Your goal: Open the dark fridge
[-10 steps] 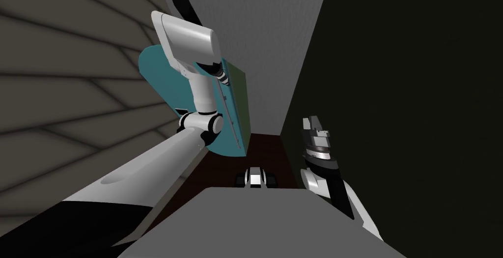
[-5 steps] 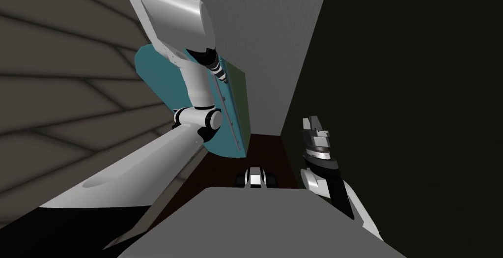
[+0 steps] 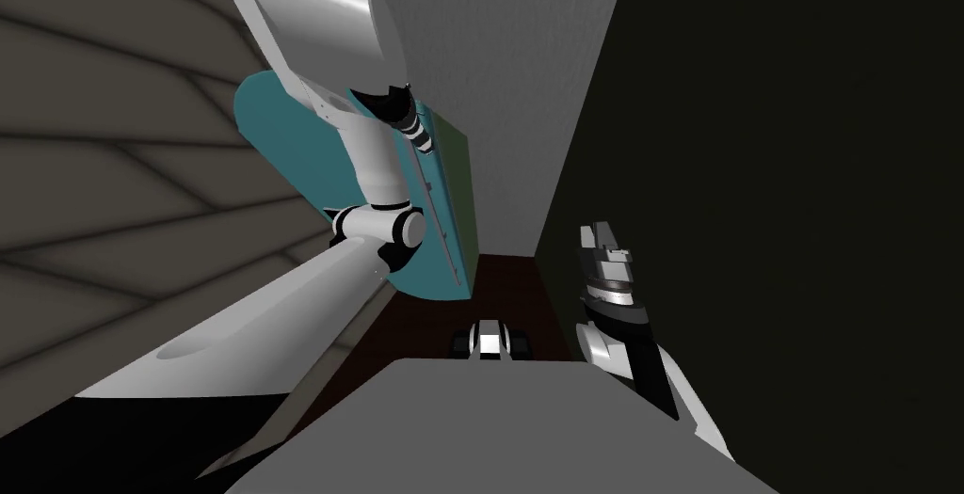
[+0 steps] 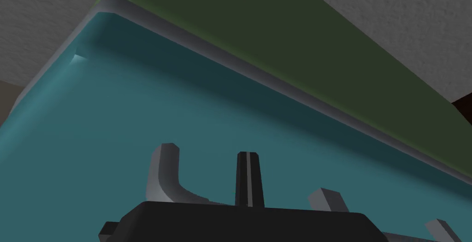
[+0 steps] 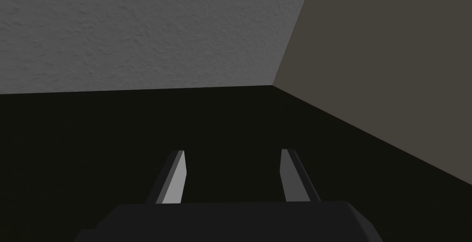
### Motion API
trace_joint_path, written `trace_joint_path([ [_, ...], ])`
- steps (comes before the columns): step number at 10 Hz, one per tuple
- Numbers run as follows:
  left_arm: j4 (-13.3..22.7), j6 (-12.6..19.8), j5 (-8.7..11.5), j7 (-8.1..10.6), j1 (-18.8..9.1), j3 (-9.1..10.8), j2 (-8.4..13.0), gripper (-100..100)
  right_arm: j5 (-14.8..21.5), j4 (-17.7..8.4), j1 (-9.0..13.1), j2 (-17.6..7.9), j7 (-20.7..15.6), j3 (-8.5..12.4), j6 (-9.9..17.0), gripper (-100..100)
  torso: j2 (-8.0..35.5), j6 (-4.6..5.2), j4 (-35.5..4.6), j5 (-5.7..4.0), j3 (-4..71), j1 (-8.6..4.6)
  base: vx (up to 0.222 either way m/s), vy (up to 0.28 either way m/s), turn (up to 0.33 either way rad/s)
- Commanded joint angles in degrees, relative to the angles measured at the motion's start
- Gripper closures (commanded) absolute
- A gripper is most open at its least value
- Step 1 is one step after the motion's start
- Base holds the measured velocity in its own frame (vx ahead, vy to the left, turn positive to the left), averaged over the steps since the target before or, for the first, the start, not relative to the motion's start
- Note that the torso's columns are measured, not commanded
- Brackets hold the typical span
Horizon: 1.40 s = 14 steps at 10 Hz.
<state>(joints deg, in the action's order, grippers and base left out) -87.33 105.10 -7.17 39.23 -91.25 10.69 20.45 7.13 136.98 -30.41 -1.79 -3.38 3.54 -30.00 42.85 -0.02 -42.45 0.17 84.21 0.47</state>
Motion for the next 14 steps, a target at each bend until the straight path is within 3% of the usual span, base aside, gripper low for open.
trace_joint_path([
  [1, -1.95, 1.90, 2.06, -1.56, 0.01, 1.40, 0.54, 100, 0.00, -0.01, -0.01, 0.00, 0.00, 0.00, 0.00, 0, -0.12, -0.03, -0.02, -0.10, 0.04, -0.34, -0.239, 0.196, -0.083],
  [5, -7.26, 6.26, 7.08, -5.01, 0.53, 4.71, 1.56, 100, 0.00, 0.00, 0.01, 0.00, 0.00, 0.00, 0.00, 0, -0.52, 0.01, 0.14, -0.16, 0.32, -0.38, -0.305, 0.210, -0.174],
  [6, -7.26, 6.26, 7.08, -5.01, 0.53, 4.71, 1.56, 100, 0.00, -0.01, 0.00, -0.01, 0.00, 0.01, 0.01, 0, -0.71, 0.01, 0.20, -0.08, 0.44, -0.20, -0.216, 0.201, -0.101],
  [9, -11.23, 9.53, 10.85, -7.59, 0.93, 7.19, 2.32, 100, 0.00, 0.00, 0.00, 0.00, 0.00, 0.00, 0.00, 0, -0.49, 0.05, 0.15, -0.24, 0.32, -0.62, -0.303, 0.174, -0.161],
  [10, -10.17, 8.61, 10.05, -6.97, 0.78, 6.67, 2.18, 100, 0.00, 0.00, 0.01, 0.00, 0.00, 0.00, 0.00, 0, -0.31, 0.01, 0.07, -0.14, 0.19, -0.33, -0.161, 0.109, -0.047],
  [11, -9.97, 5.94, 10.06, -7.20, 1.00, 6.68, 2.23, -100, 0.00, -0.01, -0.02, 0.01, 0.00, 0.00, 0.00, 0, -0.87, -0.02, 0.21, -0.20, 0.50, -0.63, -0.020, 0.013, 0.012],
  [14, -9.30, 2.19, 9.75, -7.32, 1.43, 6.53, 2.34, -100, 0.00, 0.02, -0.05, 0.02, 0.00, -0.01, -0.01, 0, -1.05, 0.03, 0.34, -0.25, 0.68, -0.71, 0.040, -0.030, 0.003],
])
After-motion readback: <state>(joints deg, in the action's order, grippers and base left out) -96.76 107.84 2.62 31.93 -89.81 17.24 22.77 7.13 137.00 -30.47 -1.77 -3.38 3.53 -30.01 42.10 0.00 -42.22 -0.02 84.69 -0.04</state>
